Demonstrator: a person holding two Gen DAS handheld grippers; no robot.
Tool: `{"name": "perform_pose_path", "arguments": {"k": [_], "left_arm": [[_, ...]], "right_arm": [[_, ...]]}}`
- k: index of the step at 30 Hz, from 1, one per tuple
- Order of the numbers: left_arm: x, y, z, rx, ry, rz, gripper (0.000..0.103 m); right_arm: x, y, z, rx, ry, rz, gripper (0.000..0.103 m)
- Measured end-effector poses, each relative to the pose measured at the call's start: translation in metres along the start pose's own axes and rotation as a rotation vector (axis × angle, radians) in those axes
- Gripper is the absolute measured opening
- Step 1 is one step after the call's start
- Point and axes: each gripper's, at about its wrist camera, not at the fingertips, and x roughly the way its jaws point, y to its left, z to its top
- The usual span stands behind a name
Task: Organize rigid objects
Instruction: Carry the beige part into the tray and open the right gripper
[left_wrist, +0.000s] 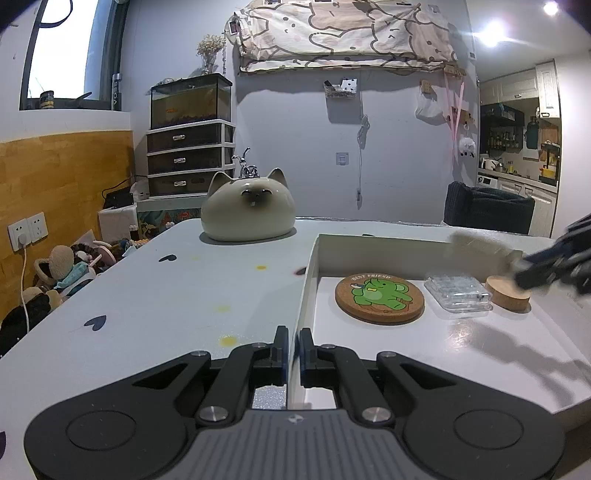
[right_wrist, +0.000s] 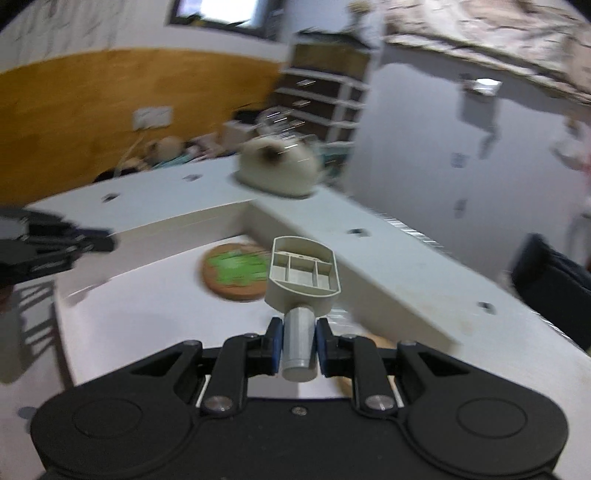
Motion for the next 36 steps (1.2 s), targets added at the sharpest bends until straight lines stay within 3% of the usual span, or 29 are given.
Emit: {"name": "perform_pose_path", "arguments": {"k": [9,12,18,20,25,36], "left_arm": [[0.0,0.001,0.0,-0.015,0.0,-0.01,0.005],[0.0,0.003,0.0,-0.022,0.0,-0.016,0.005],[0.001,0.005,0.0,-0.029,0.001,-0.021,0.004],[0.001,0.004,0.0,-0.026,0.001,-0.019,0.004],[0.001,0.004,0.0,-0.022,0.001,-0.017,0.004],[0.001,0.004,0.0,-0.023,0.001,-0.017,0.005]], "right_arm": [[0.047,0.067,0.015,-0.126,0.094,0.199,0.02],[0.057,0.075,0.018,-0.134,0.118,0.227,0.02],[0.066,0.067,0.023,-0.109,0.143,0.15,0.021],[0.067,0.063,0.023,-0.101,0.141,0.107,0.029],[0.073,0.049,0.022,-0.056,0.16,0.021,0.035],[0.049,0.044,0.019,-0.003,0.109,0.068,0.051]]}}
